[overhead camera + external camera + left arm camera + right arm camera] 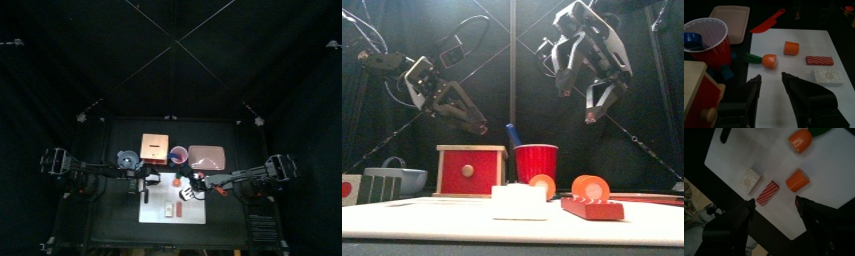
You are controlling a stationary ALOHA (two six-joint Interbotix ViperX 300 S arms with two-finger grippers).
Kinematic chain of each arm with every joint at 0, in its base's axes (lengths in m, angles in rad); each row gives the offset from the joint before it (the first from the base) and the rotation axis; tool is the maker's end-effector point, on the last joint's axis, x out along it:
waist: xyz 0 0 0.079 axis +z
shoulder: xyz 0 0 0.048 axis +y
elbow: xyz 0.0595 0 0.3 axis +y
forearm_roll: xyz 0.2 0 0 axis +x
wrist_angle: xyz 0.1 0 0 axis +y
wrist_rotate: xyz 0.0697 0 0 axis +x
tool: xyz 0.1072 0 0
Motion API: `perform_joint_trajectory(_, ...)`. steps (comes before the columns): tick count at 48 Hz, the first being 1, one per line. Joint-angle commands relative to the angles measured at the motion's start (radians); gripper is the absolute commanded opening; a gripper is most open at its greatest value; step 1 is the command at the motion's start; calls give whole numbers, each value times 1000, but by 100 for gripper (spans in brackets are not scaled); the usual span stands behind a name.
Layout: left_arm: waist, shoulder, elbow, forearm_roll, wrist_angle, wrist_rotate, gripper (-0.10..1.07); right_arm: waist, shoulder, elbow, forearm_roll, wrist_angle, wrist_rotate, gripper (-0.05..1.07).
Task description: Grab salmon
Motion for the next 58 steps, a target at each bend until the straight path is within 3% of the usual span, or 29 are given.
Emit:
perform_joint_trajectory(1, 9, -14, -11, 0, -5, 2, 78, 46, -8, -26, -34, -37, 84, 95)
perform_joint_trajectory(25, 26, -14, -9, 11, -3, 3, 78, 166, 187, -112, -186, -49, 512, 95)
perform_joint_trajectory(40, 28, -26, 2, 54, -2, 3, 78, 209, 302, -201, -290, 92, 752, 95)
perform_joint_trajectory(58, 32, -74, 44, 78, -2, 3, 78, 225, 383, -259, -298, 141, 838, 95)
